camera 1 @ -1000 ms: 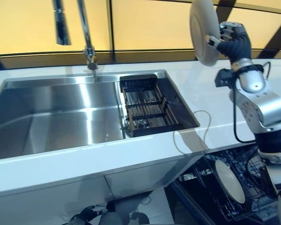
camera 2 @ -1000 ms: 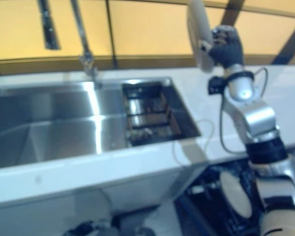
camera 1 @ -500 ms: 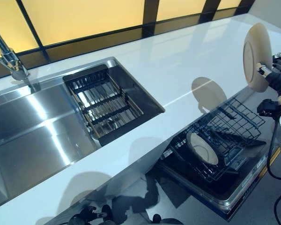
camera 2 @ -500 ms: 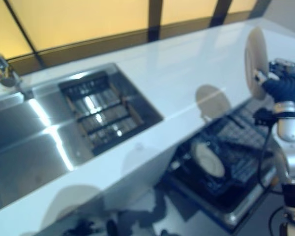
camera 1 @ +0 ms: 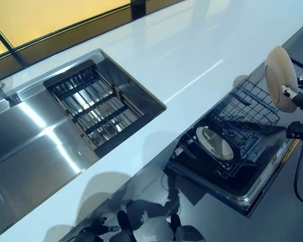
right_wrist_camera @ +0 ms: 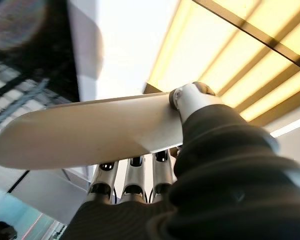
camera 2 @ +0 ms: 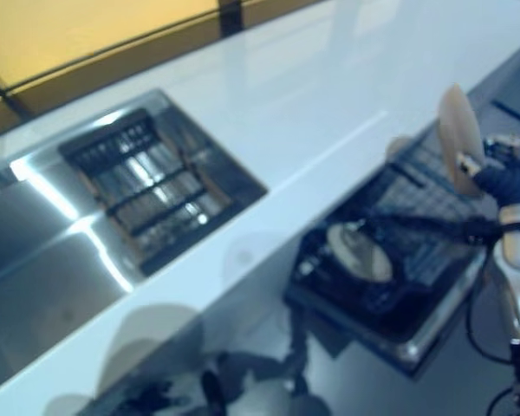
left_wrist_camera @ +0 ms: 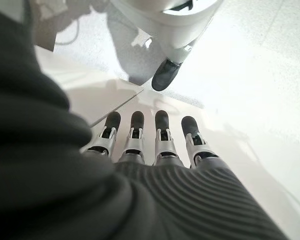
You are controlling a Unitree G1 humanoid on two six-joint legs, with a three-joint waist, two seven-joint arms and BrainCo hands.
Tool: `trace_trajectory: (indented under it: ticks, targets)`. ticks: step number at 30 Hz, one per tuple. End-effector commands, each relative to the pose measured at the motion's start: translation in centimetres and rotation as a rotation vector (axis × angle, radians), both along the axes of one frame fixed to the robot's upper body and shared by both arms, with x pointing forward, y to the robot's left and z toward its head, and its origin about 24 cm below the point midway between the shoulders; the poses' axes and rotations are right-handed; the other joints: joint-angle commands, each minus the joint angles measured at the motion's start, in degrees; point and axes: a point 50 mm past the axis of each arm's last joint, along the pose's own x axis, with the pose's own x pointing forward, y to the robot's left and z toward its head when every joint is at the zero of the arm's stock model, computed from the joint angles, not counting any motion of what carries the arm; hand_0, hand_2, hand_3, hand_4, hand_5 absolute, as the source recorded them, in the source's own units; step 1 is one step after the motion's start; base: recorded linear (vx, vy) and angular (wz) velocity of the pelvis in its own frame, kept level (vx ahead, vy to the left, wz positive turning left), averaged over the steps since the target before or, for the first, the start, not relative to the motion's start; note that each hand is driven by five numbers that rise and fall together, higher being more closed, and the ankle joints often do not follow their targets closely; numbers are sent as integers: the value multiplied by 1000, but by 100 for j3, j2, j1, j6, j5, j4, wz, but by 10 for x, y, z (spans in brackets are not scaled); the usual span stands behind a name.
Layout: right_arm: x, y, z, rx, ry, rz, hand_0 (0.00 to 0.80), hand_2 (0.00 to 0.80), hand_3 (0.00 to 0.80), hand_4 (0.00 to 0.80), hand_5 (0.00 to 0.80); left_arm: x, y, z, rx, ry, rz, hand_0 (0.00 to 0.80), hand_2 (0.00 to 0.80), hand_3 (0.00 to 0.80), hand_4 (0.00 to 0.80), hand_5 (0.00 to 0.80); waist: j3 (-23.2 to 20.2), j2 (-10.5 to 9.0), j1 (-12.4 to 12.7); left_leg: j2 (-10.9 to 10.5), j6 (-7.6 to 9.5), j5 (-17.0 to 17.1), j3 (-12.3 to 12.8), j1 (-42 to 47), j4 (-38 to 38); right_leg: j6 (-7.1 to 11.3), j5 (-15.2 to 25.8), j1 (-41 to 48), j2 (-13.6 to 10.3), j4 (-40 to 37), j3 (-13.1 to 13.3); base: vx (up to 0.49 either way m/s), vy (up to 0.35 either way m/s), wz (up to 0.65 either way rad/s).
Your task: Take plates into dishwasher
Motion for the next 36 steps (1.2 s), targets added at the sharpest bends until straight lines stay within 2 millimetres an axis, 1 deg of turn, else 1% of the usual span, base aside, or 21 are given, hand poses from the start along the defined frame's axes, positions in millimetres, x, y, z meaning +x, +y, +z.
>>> trace_trajectory:
  ticks: [1,5,8,15,20,25,29,36]
  targets:
    - [6,1,42,-137,-93,2,800,800,800,800,800,57,21,30,66,-188,19,0,0,0,0,0,109,-17,38,-224,190,-85,-161,-447,45,-214,-112,-186,410,658,-145,-124,2,-4]
    - [11,-3,35,-168,-9,-1,800,800,800,800,800,66,20,36,63,-220,4,0,0,0,0,0,277,66,13,-261,182,-65,-204,-492,1,-218,-81,-319,395,685,-145,-100,17,-11]
    - [15,-5,35,-212,31,-3,800,800,800,800,800,72,20,39,64,-236,-9,0,0,0,0,0,382,128,23,-292,186,-73,-229,-506,-7,-224,-87,-418,369,749,-178,-66,12,-15]
    - [22,-10,53,-298,78,-34,800,800,800,800,800,87,19,49,59,-281,-49,0,0,0,0,0,651,257,81,-367,157,-53,-339,-616,-19,-233,-68,-753,305,909,-263,-69,15,-2]
    - [29,-10,70,-360,117,-56,800,800,800,800,800,101,15,59,40,-325,-66,0,0,0,0,0,871,405,124,-457,150,-36,-443,-723,-19,-228,-38,-1040,266,1014,-282,-51,37,0]
    - [37,-10,82,-377,135,-83,800,800,800,800,800,107,15,64,31,-349,-72,0,0,0,0,0,1038,520,172,-511,155,-12,-536,-823,-19,-205,11,-1315,250,1086,-271,-35,24,-4]
    - [42,-12,89,-391,151,-122,800,800,800,800,800,109,15,66,28,-354,-73,0,0,0,0,0,1116,588,213,-537,153,21,-610,-902,-19,-190,27,-1490,248,1150,-262,-17,4,-2]
    - [46,-20,88,-383,193,-178,800,800,800,800,800,111,16,69,27,-366,-75,0,0,0,0,0,1205,665,285,-527,155,49,-700,-962,-19,-179,26,-1701,261,1297,-309,1,-9,0]
